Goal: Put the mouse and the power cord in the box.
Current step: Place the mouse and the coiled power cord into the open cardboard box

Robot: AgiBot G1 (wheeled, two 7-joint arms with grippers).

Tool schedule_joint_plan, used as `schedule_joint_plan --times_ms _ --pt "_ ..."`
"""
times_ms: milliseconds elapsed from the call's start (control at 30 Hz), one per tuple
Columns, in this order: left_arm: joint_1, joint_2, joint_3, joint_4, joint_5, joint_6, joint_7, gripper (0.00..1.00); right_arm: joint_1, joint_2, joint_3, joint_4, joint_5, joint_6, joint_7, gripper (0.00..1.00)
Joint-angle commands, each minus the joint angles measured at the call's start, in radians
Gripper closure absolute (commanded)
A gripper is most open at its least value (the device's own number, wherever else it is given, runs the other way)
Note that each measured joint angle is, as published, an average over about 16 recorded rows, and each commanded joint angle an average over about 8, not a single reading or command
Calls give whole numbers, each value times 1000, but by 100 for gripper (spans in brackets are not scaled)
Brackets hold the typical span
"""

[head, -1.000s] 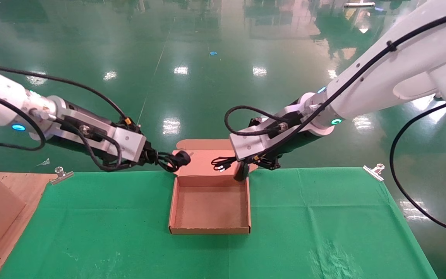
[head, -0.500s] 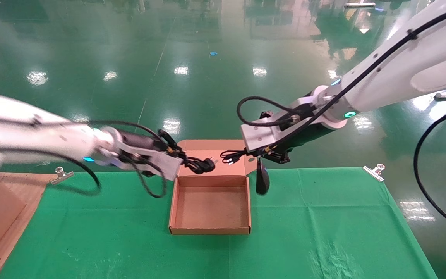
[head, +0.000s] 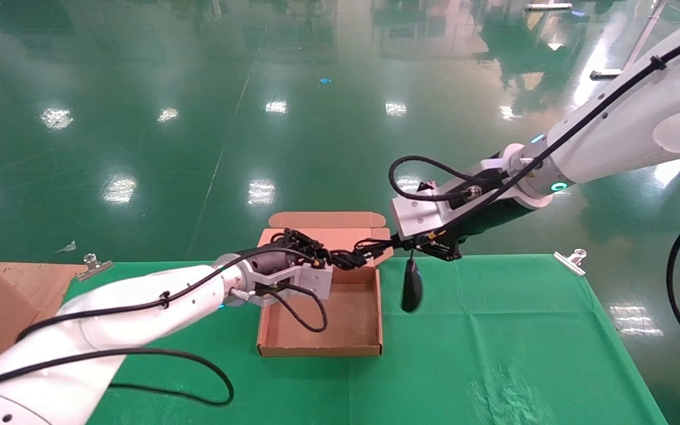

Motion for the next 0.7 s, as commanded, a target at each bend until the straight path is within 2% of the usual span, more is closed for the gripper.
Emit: schedule_joint_plan --times_ms 33,133,167,200,700 --pt "16 11 6 7 -9 -19 4 51 -4 -1 -1 -13 2 3 -10 100" --pt "16 13 34 30 -24 -18 14 14 -7 -2 -3 -24 5 5 -16 100" --pt "14 14 43 38 -28 -18 17 6 -8 -3 -4 -26 6 6 -18 100" --pt "12 15 53 45 -33 -19 19 2 -9 -3 -4 -29 7 7 -19 100" --pt "-18 14 152 90 -134 -35 36 0 -32 -5 -19 -35 19 1 -24 100"
